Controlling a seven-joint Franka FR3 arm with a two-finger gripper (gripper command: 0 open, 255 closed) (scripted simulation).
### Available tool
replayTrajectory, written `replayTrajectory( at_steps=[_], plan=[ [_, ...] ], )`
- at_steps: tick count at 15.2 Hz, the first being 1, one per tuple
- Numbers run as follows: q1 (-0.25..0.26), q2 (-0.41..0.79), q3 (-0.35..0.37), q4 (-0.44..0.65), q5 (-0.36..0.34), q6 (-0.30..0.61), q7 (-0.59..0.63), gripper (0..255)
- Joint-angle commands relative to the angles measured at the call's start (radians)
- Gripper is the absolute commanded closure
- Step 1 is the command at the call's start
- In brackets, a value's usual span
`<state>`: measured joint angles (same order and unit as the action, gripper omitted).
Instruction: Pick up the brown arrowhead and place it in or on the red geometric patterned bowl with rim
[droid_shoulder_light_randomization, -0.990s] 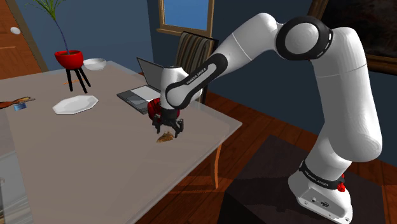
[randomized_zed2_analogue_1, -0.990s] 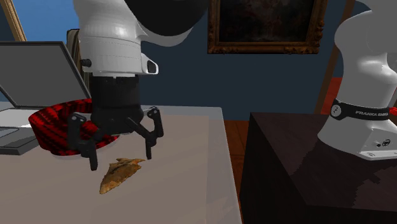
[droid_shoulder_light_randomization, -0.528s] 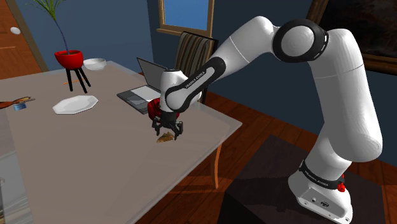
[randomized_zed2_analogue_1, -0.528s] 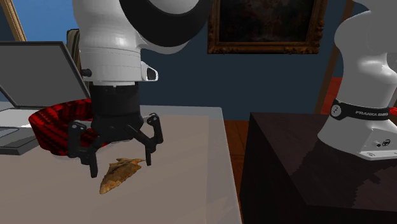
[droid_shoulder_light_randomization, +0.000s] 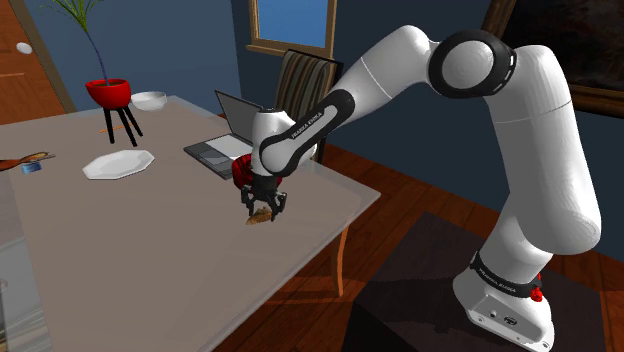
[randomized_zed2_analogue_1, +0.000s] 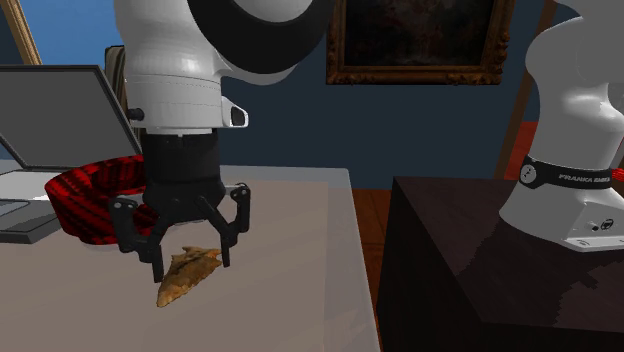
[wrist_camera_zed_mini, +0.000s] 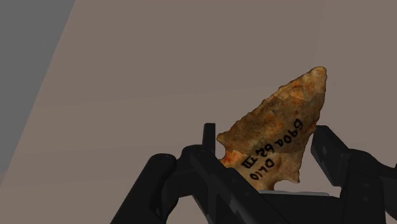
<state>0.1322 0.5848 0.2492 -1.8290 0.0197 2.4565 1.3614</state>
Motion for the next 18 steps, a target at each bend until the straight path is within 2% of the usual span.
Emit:
replayTrajectory(
  at_steps=[1, 4, 18],
  plan=[
    [0.0, 0.0, 0.0, 0.0, 0.0, 0.0, 0.0, 255],
    [0.0, 0.0, 0.0, 0.0, 0.0, 0.0, 0.0, 255],
    [-0.015, -0.122, 0.017, 0.018, 0.022, -0.138, 0.003, 255]
  ],
)
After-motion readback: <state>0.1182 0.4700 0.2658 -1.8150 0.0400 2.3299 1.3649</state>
